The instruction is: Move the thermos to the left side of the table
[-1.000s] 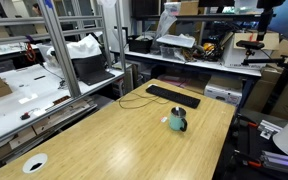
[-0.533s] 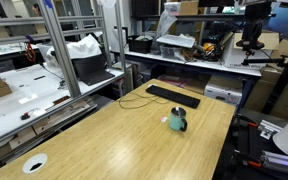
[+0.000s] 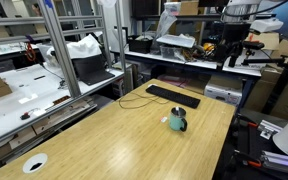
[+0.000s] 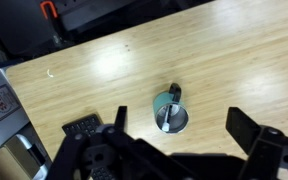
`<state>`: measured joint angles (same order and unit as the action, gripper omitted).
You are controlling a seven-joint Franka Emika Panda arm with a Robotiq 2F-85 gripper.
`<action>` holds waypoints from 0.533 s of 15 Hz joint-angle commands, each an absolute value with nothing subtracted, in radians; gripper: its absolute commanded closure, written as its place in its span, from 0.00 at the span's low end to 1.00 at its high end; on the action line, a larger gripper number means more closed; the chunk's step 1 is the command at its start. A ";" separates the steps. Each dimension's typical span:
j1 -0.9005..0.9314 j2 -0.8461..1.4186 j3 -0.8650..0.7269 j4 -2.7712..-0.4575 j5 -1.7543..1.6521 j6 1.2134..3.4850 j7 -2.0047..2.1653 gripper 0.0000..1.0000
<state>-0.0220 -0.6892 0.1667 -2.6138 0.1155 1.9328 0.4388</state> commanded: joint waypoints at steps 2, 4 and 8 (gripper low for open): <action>-0.032 -0.560 0.326 -2.579 0.109 2.090 0.732 0.00; -0.033 -0.483 0.370 -2.567 0.089 2.137 0.894 0.00; 0.033 -0.475 0.327 -2.599 0.079 2.143 0.891 0.00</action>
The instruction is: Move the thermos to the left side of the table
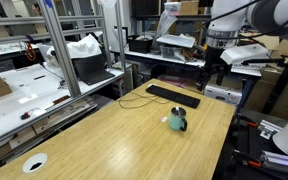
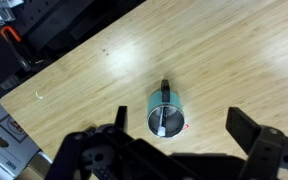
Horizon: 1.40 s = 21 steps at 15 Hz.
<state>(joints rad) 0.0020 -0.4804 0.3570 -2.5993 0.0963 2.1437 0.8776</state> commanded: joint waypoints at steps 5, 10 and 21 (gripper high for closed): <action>0.037 -0.494 0.320 -2.599 0.081 2.142 0.889 0.00; 0.025 -0.411 0.294 -2.617 0.048 2.233 0.827 0.00; 0.058 0.023 0.141 -2.626 0.190 2.661 0.446 0.00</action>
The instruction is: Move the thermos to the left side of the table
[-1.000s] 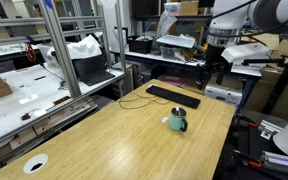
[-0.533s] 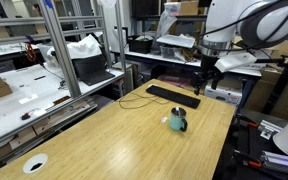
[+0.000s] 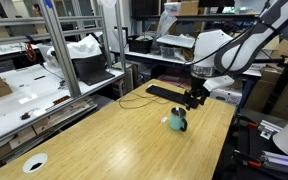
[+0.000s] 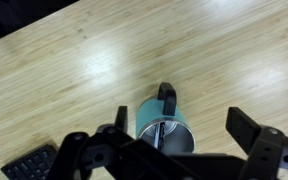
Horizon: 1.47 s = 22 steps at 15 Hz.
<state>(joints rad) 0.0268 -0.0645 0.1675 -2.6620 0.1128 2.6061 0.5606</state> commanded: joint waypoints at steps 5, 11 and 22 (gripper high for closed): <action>0.079 0.157 0.148 -2.571 0.259 2.708 0.352 0.00; 0.124 0.247 0.085 -2.520 0.194 2.729 0.492 0.00; 0.143 0.346 0.080 -2.505 0.257 2.816 0.507 0.00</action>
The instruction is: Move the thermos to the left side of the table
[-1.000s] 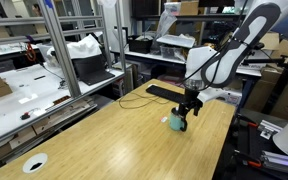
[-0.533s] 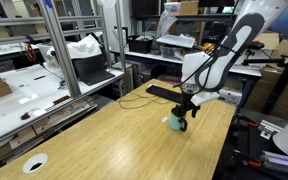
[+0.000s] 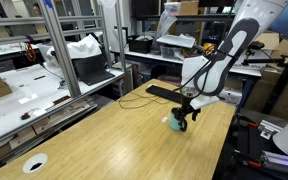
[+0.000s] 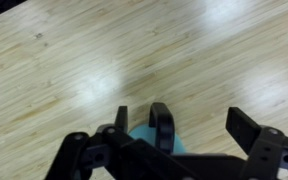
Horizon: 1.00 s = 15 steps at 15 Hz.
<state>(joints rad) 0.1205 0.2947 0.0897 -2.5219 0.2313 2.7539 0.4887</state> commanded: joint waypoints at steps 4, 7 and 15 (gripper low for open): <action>0.230 0.400 0.025 -2.516 0.217 2.945 0.581 0.00; 0.341 0.405 -0.066 -2.532 0.186 3.002 0.657 0.00; 0.755 0.412 -0.479 -2.583 -0.029 3.011 1.023 0.25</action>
